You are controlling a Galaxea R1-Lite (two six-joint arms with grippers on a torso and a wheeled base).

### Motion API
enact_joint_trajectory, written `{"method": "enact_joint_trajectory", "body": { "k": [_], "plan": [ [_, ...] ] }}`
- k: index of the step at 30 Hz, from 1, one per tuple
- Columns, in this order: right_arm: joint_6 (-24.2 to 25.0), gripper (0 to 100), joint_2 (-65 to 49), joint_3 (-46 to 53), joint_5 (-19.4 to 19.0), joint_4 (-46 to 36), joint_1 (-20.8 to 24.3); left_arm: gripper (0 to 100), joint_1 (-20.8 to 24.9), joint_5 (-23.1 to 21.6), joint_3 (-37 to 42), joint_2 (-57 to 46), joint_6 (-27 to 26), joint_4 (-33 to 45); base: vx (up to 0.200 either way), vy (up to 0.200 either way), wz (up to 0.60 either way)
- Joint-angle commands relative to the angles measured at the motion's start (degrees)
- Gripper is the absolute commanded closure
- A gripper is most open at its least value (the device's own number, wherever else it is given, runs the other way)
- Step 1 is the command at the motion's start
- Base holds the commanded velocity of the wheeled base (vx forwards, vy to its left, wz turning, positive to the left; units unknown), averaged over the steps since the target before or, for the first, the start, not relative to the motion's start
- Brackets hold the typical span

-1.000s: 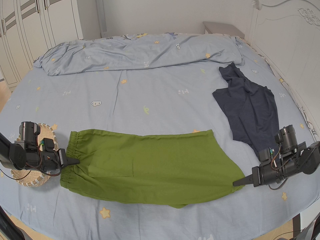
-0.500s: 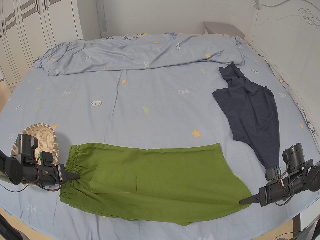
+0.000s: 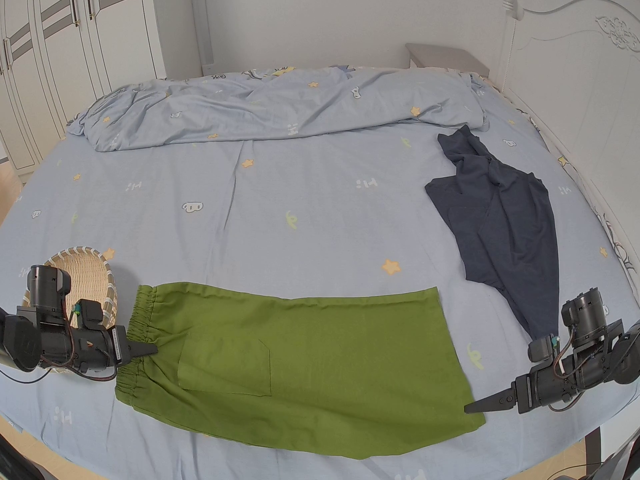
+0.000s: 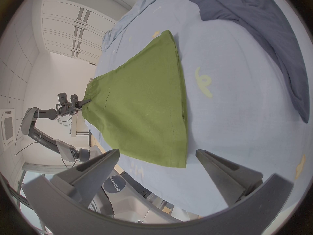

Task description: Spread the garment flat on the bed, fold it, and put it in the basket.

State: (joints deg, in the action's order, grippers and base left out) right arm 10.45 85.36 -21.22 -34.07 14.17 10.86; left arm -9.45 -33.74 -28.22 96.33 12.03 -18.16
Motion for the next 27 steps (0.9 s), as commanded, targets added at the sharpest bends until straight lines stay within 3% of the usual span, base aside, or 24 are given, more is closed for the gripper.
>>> {"method": "enact_joint_trajectory", "body": {
  "k": [1, 9, 13, 15, 17, 20, 23, 25, 26, 27],
  "plan": [
    [0.2, 0, -1.8, -4.7, 0.2, -0.2, -0.1, 100, 0.0, 0.1, -0.5, -5.0, -0.5, 0.0, 0.000, 0.000, 0.00],
    [0.1, 0, -5.0, -17.6, 1.2, -9.1, 0.1, 100, 0.5, 2.2, -2.2, -13.0, -1.8, 4.0, 0.000, 0.000, 0.00],
    [-0.2, 0, -5.1, -20.3, 4.9, -10.7, 0.1, 100, -2.6, 2.3, -10.4, -15.3, -5.4, 17.5, 0.000, 0.000, 0.00],
    [-0.1, 0, -5.2, -20.1, 5.2, -10.8, 0.1, 100, -5.0, 2.3, -13.6, -15.6, -8.6, 22.7, 0.000, 0.000, 0.00],
    [-0.1, 0, -5.2, -19.8, 5.2, -10.8, 0.0, 100, -7.3, 2.2, -18.7, -15.9, -15.0, 33.4, 0.000, 0.000, 0.00],
    [-0.2, 0, -5.0, -20.1, 5.2, -10.8, 0.0, 100, -6.7, 2.4, -21.1, -16.6, -15.8, 38.5, 0.000, 0.000, 0.00],
    [-0.2, 0, -5.0, -20.3, 5.2, -10.8, 0.3, 100, -1.8, 4.0, -22.1, -17.8, -14.5, 39.4, 0.000, 0.000, 0.00],
    [-0.2, 0, -5.1, -20.3, 5.2, -10.8, 0.3, 100, 2.5, 8.1, -22.3, -18.8, -11.9, 39.4, 0.000, 0.000, 0.00],
    [-0.2, 0, -5.1, -20.3, 5.2, -10.8, 0.3, 100, 6.8, 11.8, -22.9, -19.1, -9.5, 39.4, 0.000, 0.000, 0.00],
    [-0.2, 0, -5.1, -20.3, 5.2, -10.8, 0.3, 100, 6.8, 11.8, -22.9, -19.1, -9.5, 39.4, 0.000, 0.000, 0.00]
  ]
}}
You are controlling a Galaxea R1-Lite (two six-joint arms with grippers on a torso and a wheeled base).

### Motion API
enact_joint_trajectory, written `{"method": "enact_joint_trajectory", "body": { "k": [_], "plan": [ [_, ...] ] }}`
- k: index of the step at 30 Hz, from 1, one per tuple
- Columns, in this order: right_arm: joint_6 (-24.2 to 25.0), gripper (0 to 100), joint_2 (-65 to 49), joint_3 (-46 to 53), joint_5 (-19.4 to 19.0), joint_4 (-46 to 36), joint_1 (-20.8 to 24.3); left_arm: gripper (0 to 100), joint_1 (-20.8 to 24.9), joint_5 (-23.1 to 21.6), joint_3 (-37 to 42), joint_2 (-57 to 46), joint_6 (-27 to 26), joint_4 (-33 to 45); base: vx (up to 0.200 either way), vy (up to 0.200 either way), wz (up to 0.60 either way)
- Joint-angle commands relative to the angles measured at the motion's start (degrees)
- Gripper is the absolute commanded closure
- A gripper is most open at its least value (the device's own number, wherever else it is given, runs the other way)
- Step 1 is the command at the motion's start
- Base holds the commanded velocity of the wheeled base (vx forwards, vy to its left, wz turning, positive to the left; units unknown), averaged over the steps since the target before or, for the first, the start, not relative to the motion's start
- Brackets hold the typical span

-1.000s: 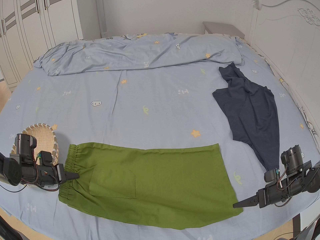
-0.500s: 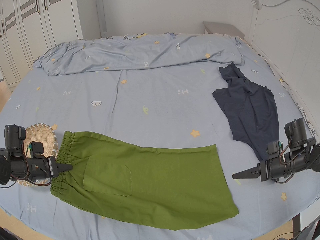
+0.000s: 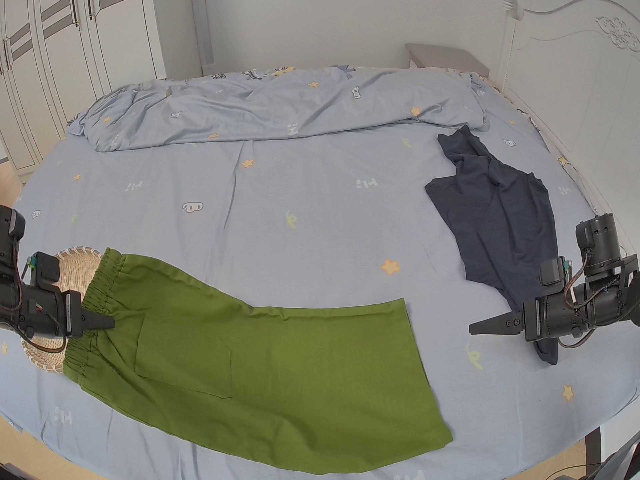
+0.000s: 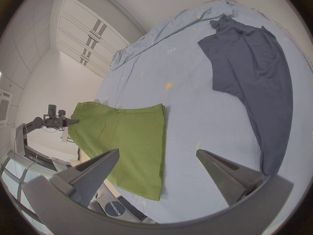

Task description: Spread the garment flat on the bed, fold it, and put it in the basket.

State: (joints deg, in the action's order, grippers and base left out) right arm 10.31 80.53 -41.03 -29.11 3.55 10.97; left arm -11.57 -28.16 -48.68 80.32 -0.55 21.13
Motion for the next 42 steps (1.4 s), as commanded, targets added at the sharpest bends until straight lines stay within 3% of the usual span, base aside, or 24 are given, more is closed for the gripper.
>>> {"method": "enact_joint_trajectory", "body": {
  "k": [1, 3, 5, 10, 14, 15, 18, 22, 31, 42],
  "plan": [
    [0.0, 0, -0.4, -0.6, 0.3, -0.2, -0.1, 100, 15.8, 12.1, -4.0, -2.8, 7.0, 0.1, 0.000, 0.000, 0.00],
    [0.0, 0, -0.4, -0.6, 0.3, -0.3, -0.1, 100, 18.9, 14.7, -5.2, -2.7, 8.5, 0.1, 0.000, 0.000, 0.00],
    [0.0, 0, -0.3, -0.5, 0.4, -0.3, -0.2, 100, 29.4, 19.5, -8.0, -2.5, 13.5, 0.1, 0.000, 0.000, 0.00],
    [0.0, 0, -0.3, -0.3, 2.3, -0.2, 0.2, 100, 40.5, 23.6, -10.6, -0.2, 19.5, 0.4, 0.000, 0.000, 0.00],
    [0.0, 0, -0.2, -0.4, 4.2, -0.2, 0.2, 100, 46.8, 30.3, -15.5, 5.7, 23.0, 0.3, 0.000, 0.000, 0.00],
    [0.0, 0, -0.2, -0.5, 4.2, -0.2, 0.2, 100, 49.7, 34.1, -18.6, 9.0, 25.7, 0.2, 0.000, 0.000, 0.00],
    [0.0, 0, -0.2, -0.5, 4.2, -0.2, 0.1, 100, 54.5, 39.5, -23.0, 14.2, 30.5, 0.2, 0.000, 0.000, 0.00],
    [0.1, 0, -0.3, -0.4, 4.4, 0.3, -0.2, 100, 59.9, 42.8, -25.6, 18.4, 31.2, 0.1, 0.000, 0.000, 0.00],
    [0.2, 0, -0.3, -0.3, 4.4, 0.3, -0.7, 100, 67.2, 46.7, -27.9, 23.3, 34.7, 0.1, 0.000, 0.000, 0.00],
    [0.1, 0, -0.5, -0.3, 4.5, 0.3, -0.6, 100, 69.4, 47.9, -28.0, 28.2, 38.7, -0.9, 0.000, 0.000, 0.00]
  ]
}}
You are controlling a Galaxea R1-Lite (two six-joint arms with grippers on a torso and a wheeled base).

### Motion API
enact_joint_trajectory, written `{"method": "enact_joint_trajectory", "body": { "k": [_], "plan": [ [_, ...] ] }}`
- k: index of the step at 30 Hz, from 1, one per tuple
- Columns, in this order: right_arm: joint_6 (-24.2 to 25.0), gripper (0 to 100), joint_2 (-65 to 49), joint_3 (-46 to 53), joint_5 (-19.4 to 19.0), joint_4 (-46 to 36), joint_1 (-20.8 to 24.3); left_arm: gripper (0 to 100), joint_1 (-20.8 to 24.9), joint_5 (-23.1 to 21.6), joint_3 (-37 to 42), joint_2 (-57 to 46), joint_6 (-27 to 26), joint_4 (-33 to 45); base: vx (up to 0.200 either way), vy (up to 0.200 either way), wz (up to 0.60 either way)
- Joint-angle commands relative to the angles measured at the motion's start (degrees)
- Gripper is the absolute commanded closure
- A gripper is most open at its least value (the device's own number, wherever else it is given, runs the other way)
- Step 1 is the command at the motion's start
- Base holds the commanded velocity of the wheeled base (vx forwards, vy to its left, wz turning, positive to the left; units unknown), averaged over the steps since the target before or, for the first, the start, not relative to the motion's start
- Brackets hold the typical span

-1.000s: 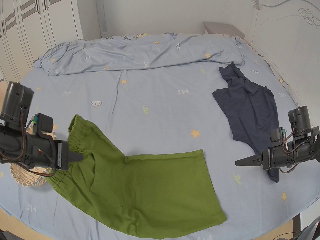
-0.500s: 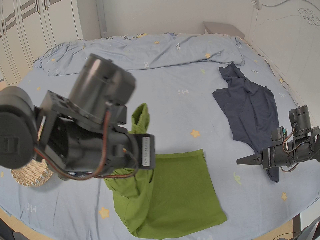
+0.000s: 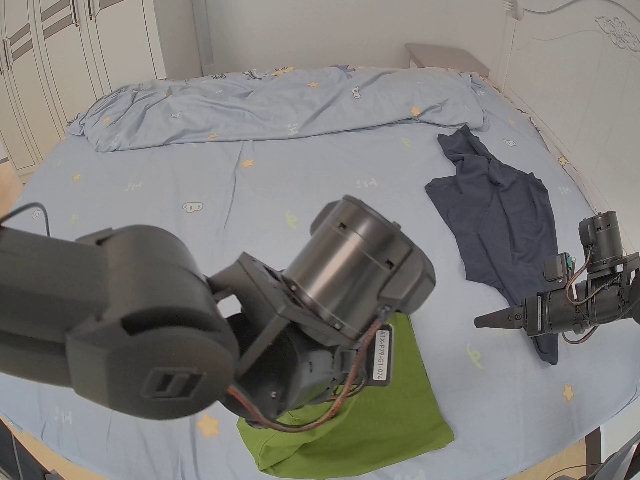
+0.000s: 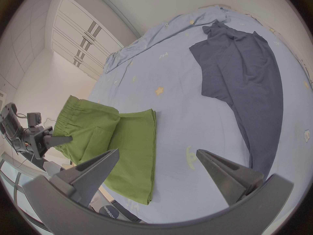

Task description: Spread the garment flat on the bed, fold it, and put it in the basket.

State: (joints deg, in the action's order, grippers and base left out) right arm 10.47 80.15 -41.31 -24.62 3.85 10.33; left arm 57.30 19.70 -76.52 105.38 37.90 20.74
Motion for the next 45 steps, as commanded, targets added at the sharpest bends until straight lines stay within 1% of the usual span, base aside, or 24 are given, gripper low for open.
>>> {"method": "enact_joint_trajectory", "body": {
  "k": [1, 7, 8, 14, 19, 22, 25, 26, 27, 28, 30, 31, 33, 35, 36, 37, 38, 39, 40, 41, 42, 43, 44, 45],
  "plan": [
    [0.0, 0, -0.1, 0.0, 0.0, 0.0, 0.0, 100, 0.5, 0.1, -0.3, 3.6, 0.2, -1.1, 0.000, 0.000, 0.00],
    [0.0, 0, 0.0, 0.1, 0.0, 0.0, 0.1, 100, 0.6, 0.1, -0.8, 5.5, 0.8, -4.2, 0.000, 0.000, 0.00],
    [0.0, 0, 0.0, 0.1, 0.0, 0.0, 0.1, 0, 0.6, 0.1, -0.9, 5.5, 0.9, -4.3, 0.000, 0.000, 0.00],
    [0.0, 0, 0.0, 0.2, 0.0, 0.0, 0.1, 0, 1.8, 0.0, -1.5, 6.1, 1.3, -7.6, 0.000, 0.000, 0.00],
    [0.0, 0, 0.0, 0.3, -0.1, 0.0, 0.4, 0, 2.1, 0.1, -1.5, 6.4, 3.6, -11.2, 0.000, 0.000, 0.00],
    [0.1, 0, 0.0, 0.3, -0.1, 0.0, 0.8, 0, 1.2, 0.0, -1.7, 5.9, 5.7, -13.9, 0.000, 0.000, 0.00],
    [1.0, 0, -0.2, 0.0, -0.3, -0.1, 3.1, 0, -2.1, -0.6, -1.4, 3.9, 8.1, -14.1, 0.000, 0.000, 0.00],
    [1.0, 0, -0.2, 0.0, -0.3, -0.1, 3.1, 0, -2.1, -0.6, -1.4, 3.9, 8.1, -14.1, 0.000, 0.000, 0.00],
    [2.5, 0, -1.2, -0.3, -0.5, -0.1, 5.7, 0, -5.6, -2.3, -0.5, 1.6, 9.5, -13.7, 0.000, 0.000, 0.00],
    [4.0, 0, -1.8, -0.5, -0.9, -0.1, 7.5, 0, -7.9, -4.6, 0.3, 0.8, 10.0, -13.7, 0.000, 0.000, 0.00],
    [4.5, 0, -2.0, -0.6, -1.0, -0.1, 8.1, 0, -8.7, -5.4, 0.6, 0.5, 10.2, -13.7, 0.000, 0.000, 0.00],
    [7.5, 0, -2.1, -1.5, -2.3, -0.2, 14.0, 0, -16.2, -14.6, 3.5, -2.8, 10.8, -13.7, 0.000, 0.000, 0.00],
    [8.1, 0, -1.9, -1.8, -3.1, -0.1, 16.7, 0, -21.1, -22.7, 7.4, -5.1, 10.6, -14.1, 0.000, 0.000, 0.00],
    [8.2, 0, -1.1, -2.4, -4.2, -0.2, 18.5, 0, -25.7, -30.4, 13.8, -7.2, 9.7, -14.8, 0.000, 0.000, 0.00],
    [8.2, 0, -1.1, -2.4, -4.2, -0.2, 18.5, 0, -25.7, -30.4, 13.8, -7.2, 9.7, -14.8, 0.000, 0.000, 0.00],
    [9.0, 0, 0.3, -2.6, -5.1, -0.2, 20.6, 0, -29.6, -35.0, 19.0, -7.6, 6.4, -17.0, 0.000, 0.000, 0.00],
    [9.5, 0, 0.9, -2.5, -5.1, -0.2, 21.5, 0, -31.3, -36.3, 21.2, -7.4, 4.6, -18.4, 0.000, 0.000, 0.00],
    [10.3, 0, 2.1, -2.2, -5.2, -0.2, 22.9, 0, -34.2, -38.2, 25.3, -6.6, 1.2, -21.5, 0.000, 0.000, 0.00],
    [10.4, 0, 3.0, -1.8, -5.2, -0.2, 23.7, 0, -35.6, -39.3, 27.8, -5.7, -0.7, -24.2, 0.000, 0.000, 0.00],
    [10.4, 0, 3.0, -1.8, -5.2, -0.2, 23.7, 0, -35.6, -39.3, 27.8, -5.7, -0.7, -24.2, 0.000, 0.000, 0.00],
    [10.5, 0, 4.2, -0.6, -5.5, -0.2, 24.9, 0, -37.2, -40.7, 31.1, -4.6, -3.1, -28.4, 0.000, 0.000, 0.00],
    [10.5, 0, 4.2, -0.6, -5.5, -0.2, 24.9, 0, -37.2, -40.7, 31.1, -4.6, -3.1, -28.4, 0.000, 0.000, 0.00],
    [10.0, 0, 8.3, 1.3, -6.4, 0.7, 26.9, 0, -39.5, -43.6, 36.2, -3.6, -6.1, -34.4, 0.000, 0.000, 0.00],
    [10.0, 0, 9.4, 1.6, -6.7, 1.2, 27.1, 0, -39.6, -44.7, 37.4, -3.2, -7.2, -35.4, 0.000, 0.000, 0.00]
  ]
}}
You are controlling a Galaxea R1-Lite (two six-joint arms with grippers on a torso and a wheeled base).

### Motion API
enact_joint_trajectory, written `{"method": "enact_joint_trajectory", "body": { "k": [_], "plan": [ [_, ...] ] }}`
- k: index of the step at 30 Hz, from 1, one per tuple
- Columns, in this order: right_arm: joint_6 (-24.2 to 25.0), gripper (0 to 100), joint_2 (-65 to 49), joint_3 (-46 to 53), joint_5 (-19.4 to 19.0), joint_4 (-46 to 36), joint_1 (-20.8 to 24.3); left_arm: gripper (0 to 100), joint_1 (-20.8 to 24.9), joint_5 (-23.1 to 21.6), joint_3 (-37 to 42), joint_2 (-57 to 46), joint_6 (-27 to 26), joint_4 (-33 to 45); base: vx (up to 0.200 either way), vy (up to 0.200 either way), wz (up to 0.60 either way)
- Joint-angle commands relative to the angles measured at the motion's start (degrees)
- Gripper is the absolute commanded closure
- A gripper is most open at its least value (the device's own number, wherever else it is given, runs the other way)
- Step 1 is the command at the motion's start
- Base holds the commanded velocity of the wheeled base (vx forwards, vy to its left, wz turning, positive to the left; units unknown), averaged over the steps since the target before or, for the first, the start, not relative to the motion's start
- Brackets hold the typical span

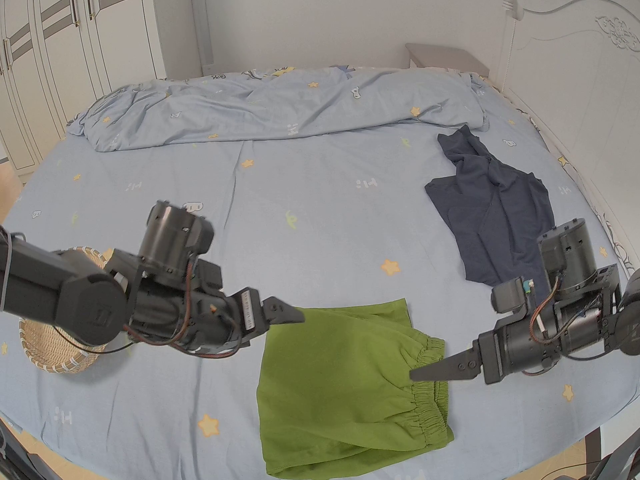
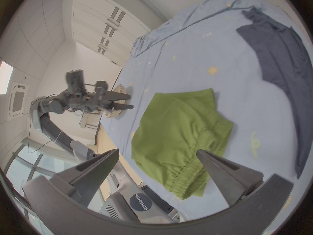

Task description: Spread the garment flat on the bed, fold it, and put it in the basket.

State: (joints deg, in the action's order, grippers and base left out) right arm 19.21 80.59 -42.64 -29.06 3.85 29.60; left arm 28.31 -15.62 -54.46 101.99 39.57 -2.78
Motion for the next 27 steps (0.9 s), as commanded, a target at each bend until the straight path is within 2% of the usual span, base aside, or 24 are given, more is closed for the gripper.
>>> {"method": "enact_joint_trajectory", "body": {
  "k": [1, 3, 10, 20, 27],
  "plan": [
    [1.3, 0, 9.8, 3.0, -2.3, 1.6, 7.9, 0, -10.8, -10.0, 16.0, 0.6, -9.9, -12.4, 0.000, 0.000, 0.00],
    [1.3, 0, 12.4, 3.2, -2.8, 2.8, 7.9, 0, -10.8, -11.5, 16.8, 2.3, -12.2, -12.8, 0.000, 0.000, 0.00],
    [1.1, 0, 14.4, 4.2, -4.8, 3.8, 8.0, 0, -9.8, -11.7, 15.8, 6.3, -12.4, -13.7, 0.000, 0.000, 0.00],
    [-2.1, 0, 17.4, 6.4, -5.0, 3.8, 5.8, 0, -1.8, -12.6, 15.8, 11.8, -9.1, -22.4, 0.000, 0.000, 0.00],
    [-2.0, 0, 17.2, 6.6, -5.1, 3.8, 5.6, 0, 0.5, -12.5, 15.6, 13.9, -8.8, -25.2, 0.000, 0.000, 0.00]
  ]
}}
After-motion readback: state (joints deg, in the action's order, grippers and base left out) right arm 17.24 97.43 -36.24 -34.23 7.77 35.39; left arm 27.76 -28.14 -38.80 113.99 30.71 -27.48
